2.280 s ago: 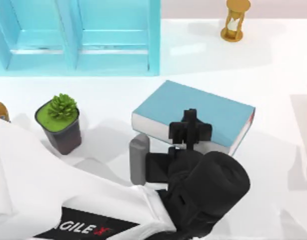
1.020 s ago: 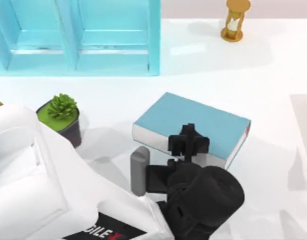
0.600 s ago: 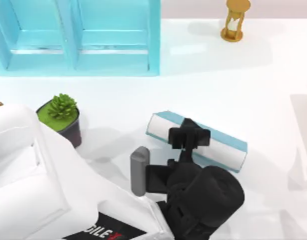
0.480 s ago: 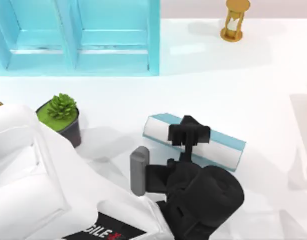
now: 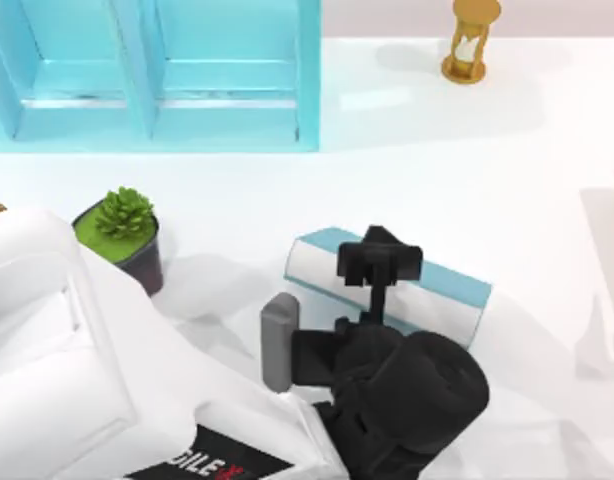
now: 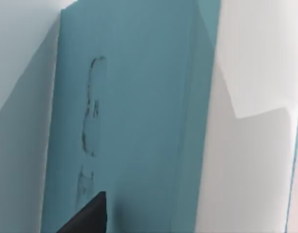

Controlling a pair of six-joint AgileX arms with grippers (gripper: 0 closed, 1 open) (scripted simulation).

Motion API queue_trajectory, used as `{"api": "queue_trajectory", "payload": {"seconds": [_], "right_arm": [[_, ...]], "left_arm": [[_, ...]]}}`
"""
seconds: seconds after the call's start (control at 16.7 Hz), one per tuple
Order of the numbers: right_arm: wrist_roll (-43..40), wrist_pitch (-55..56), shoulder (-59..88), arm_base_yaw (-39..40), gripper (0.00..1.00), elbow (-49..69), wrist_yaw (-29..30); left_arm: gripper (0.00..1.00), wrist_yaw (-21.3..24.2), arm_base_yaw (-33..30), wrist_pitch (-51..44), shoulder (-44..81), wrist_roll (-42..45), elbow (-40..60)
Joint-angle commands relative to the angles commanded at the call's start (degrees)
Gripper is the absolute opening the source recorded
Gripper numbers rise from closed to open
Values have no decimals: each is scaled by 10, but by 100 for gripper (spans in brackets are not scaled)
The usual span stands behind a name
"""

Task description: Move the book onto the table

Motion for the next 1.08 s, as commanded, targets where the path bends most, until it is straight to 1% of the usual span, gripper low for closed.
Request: {"api": "queue_trajectory", "payload": {"seconds": [0.12, 0.3, 0.48, 0.84, 0.96, 1.08], "right_arm": [[0, 0, 0, 0, 100, 0, 0], [0, 0, 0, 0, 100, 0, 0], [0, 0, 0, 0, 100, 0, 0], [0, 0, 0, 0, 100, 0, 0], [0, 0, 0, 0, 100, 0, 0], [0, 0, 0, 0, 100, 0, 0]], "left_arm": [[100, -6, -10, -16, -1, -19, 4], [100, -29, -45, -86, -6, -91, 19], [100, -61, -94, -204, -13, -198, 35], [100, -130, -200, -489, -32, -428, 61], [100, -148, -227, -563, -38, -488, 67], [100, -161, -248, -612, -44, -532, 70]]}}
